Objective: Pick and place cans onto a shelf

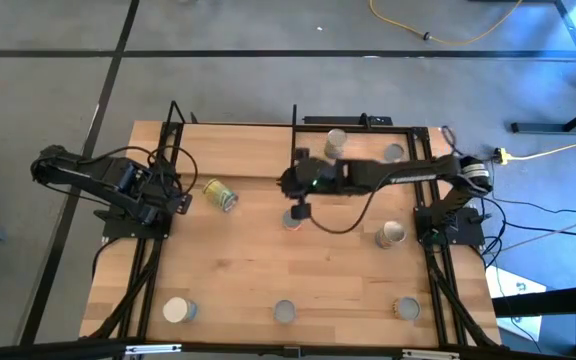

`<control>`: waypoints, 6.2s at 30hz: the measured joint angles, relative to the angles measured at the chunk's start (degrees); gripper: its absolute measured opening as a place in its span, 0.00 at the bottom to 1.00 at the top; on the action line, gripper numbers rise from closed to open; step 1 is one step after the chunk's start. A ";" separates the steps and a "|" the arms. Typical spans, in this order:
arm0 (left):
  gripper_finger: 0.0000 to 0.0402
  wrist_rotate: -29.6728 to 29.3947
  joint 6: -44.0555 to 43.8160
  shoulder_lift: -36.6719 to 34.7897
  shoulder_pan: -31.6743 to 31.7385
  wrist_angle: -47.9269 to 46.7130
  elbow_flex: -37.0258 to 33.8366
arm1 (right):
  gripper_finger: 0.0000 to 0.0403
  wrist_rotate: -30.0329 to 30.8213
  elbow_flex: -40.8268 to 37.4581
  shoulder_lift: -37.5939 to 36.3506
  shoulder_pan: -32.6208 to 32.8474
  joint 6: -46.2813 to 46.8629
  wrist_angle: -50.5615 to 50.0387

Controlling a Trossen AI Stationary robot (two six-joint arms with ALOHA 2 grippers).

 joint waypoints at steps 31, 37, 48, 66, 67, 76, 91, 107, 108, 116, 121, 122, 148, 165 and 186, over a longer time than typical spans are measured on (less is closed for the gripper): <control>0.14 1.12 0.91 0.20 0.00 3.85 -5.49 | 0.10 0.26 -0.04 13.00 6.40 -5.86 20.63; 0.14 1.85 -3.53 0.18 0.00 6.80 -13.79 | 0.10 0.21 -0.04 13.00 6.49 -5.78 20.63; 0.13 3.94 -9.50 2.18 1.31 11.26 -12.96 | 0.10 0.25 -0.04 13.00 6.45 -5.67 20.70; 0.13 4.69 -6.36 16.33 1.29 16.10 -12.96 | 0.10 0.25 -0.04 13.00 6.44 -5.67 20.65; 0.13 4.55 -6.41 17.42 1.31 15.83 -12.97 | 0.10 0.25 -0.04 13.00 6.44 -5.67 20.65; 0.13 7.45 -6.50 26.59 1.36 16.42 -13.03 | 0.10 0.25 -0.04 13.00 6.44 -5.69 20.63; 0.13 10.12 -5.39 29.33 0.77 26.10 -12.00 | 0.10 -1.60 -0.04 13.00 6.43 -5.58 20.50; 0.13 7.19 5.39 15.33 -5.55 22.43 -0.59 | 0.10 -18.17 0.03 14.09 7.21 19.18 25.71; 0.13 7.08 5.92 14.35 -6.33 22.23 -0.59 | 0.10 -18.19 0.37 14.32 7.50 20.08 25.66; 0.13 8.95 5.68 7.75 -12.94 16.94 -0.57 | 0.10 -17.85 8.04 21.43 9.70 27.90 28.76; 0.13 13.86 5.63 5.27 -17.36 14.22 -0.57 | 0.10 -18.19 19.05 30.16 11.06 31.99 27.00; 0.13 14.91 5.58 5.13 -18.30 13.49 -0.57 | 0.10 -18.26 21.30 31.55 11.32 32.84 26.04; 0.13 16.78 2.26 4.92 -30.89 7.93 -0.57 | 0.03 -18.75 35.08 42.05 14.77 14.85 18.96; 0.13 16.75 1.30 4.92 -31.06 7.93 -0.57 | 0.23 -14.62 35.08 42.05 15.47 -1.80 16.89; 0.13 16.71 0.89 4.94 -31.01 7.93 -0.57 | 0.24 -15.56 34.97 46.35 15.91 -12.77 27.77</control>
